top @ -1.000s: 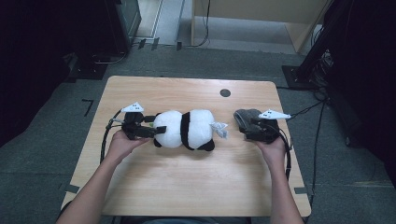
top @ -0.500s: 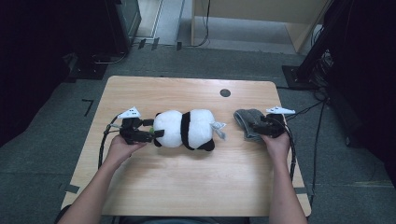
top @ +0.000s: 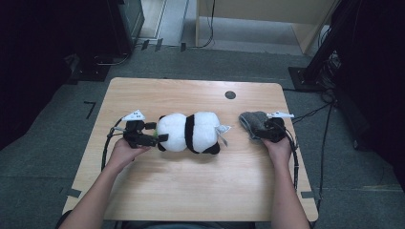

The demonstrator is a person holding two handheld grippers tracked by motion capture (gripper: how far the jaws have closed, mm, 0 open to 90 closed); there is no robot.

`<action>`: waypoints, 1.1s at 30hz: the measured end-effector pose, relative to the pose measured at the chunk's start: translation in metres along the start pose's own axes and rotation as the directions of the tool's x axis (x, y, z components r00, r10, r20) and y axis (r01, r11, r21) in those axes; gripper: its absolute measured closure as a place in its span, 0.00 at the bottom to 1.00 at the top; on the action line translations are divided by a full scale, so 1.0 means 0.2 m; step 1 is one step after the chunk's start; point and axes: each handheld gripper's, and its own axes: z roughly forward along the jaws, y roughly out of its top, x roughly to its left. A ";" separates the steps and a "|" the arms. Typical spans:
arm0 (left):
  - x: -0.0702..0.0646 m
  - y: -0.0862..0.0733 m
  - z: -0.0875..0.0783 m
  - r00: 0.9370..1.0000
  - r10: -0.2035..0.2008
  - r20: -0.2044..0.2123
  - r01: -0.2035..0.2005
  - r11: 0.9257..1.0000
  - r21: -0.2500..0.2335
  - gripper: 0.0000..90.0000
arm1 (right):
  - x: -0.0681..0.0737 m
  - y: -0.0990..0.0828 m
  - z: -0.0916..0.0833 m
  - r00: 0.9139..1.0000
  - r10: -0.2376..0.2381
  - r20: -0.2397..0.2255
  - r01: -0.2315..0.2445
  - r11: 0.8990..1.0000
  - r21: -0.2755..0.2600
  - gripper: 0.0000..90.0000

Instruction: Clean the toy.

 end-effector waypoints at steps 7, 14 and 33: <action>0.00 -0.01 0.01 1.000 -0.017 0.011 0.017 1.000 0.012 0.14 | 0.01 -0.04 0.00 0.999 -0.035 0.036 0.037 0.998 -0.054 0.46; 0.02 -0.04 0.05 1.000 0.009 0.004 -0.009 0.999 0.045 0.00 | 0.00 -0.05 0.00 0.999 -0.022 0.044 0.025 0.998 -0.063 0.54; -0.04 -0.03 0.06 0.999 0.050 0.008 -0.050 0.997 0.052 0.41 | -0.01 -0.01 -0.05 0.997 0.078 0.017 -0.078 0.997 0.016 0.82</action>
